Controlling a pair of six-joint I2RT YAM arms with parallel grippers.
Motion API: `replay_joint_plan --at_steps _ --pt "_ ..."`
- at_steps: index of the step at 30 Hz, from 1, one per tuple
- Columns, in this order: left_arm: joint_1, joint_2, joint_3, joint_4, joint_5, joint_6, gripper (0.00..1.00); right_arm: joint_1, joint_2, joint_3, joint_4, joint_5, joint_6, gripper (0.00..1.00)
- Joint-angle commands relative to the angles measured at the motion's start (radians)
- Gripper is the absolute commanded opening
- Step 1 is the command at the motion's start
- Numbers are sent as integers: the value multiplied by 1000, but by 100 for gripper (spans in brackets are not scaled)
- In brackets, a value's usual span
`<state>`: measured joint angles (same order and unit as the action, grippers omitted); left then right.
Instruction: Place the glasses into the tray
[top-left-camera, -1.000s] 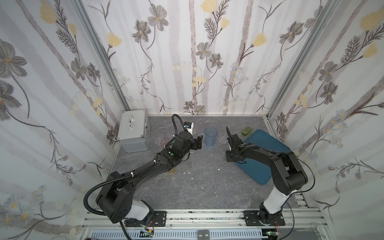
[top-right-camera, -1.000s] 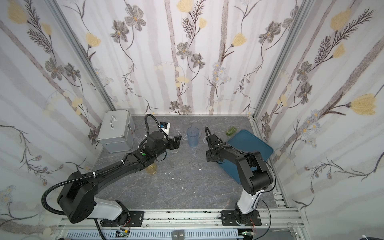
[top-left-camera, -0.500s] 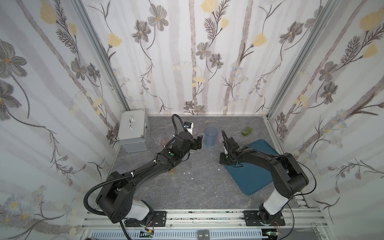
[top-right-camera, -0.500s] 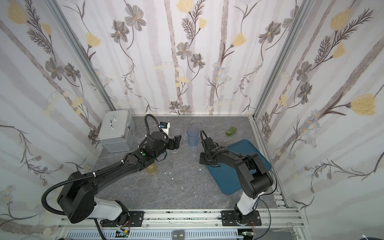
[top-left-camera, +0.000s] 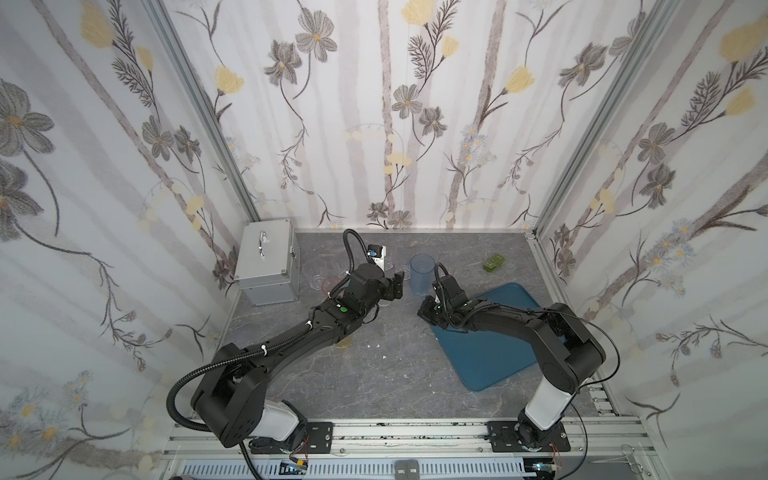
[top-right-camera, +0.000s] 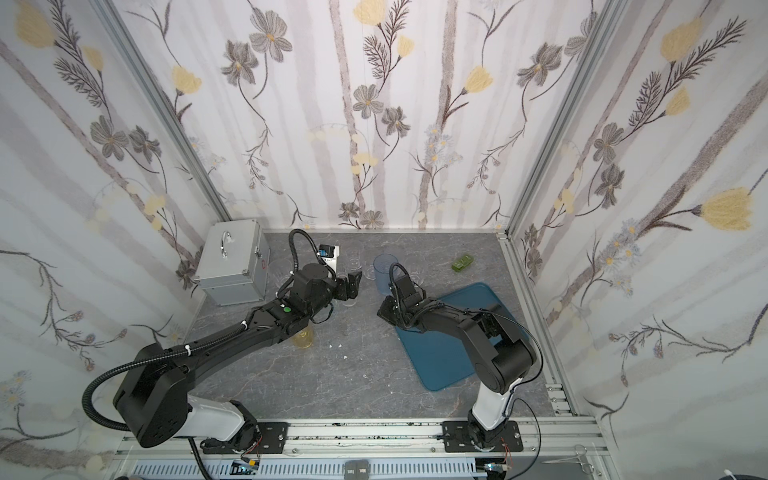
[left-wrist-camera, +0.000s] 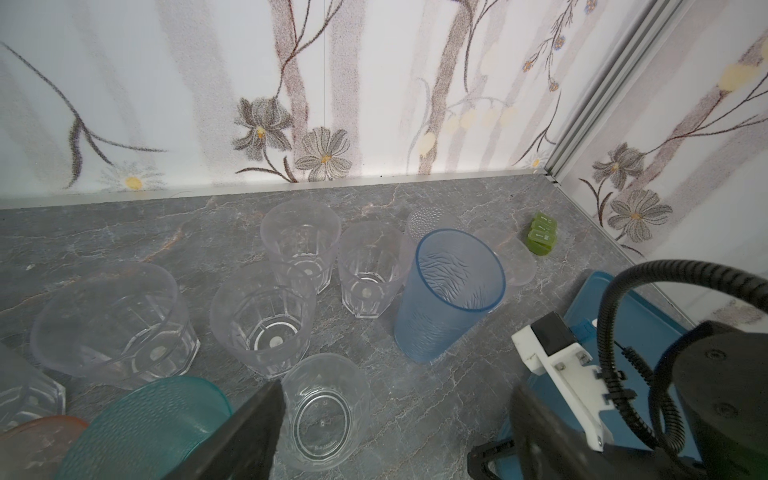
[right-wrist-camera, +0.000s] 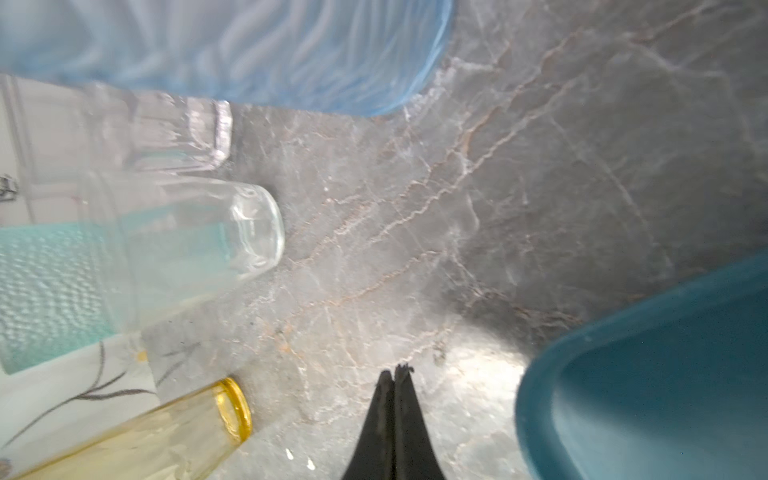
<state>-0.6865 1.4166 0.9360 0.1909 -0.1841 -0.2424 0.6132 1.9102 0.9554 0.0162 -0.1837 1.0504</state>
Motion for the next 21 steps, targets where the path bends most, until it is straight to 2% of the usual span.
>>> replay_joint_plan --at_steps 1,7,10,13,21 --pt "1 -25 -8 24 -38 12 88 14 -18 66 -33 51 -66 7" --pt "1 -33 -24 22 -116 58 90 19 -136 61 -374 158 -414 28" --pt "1 -17 -15 22 -109 52 92 31 -189 43 -507 203 -503 40" --pt "1 7 -5 22 -77 23 96 47 -214 45 -592 213 -544 46" --pt "-2 42 23 22 -37 -7 100 116 -145 -7 -556 184 -519 43"
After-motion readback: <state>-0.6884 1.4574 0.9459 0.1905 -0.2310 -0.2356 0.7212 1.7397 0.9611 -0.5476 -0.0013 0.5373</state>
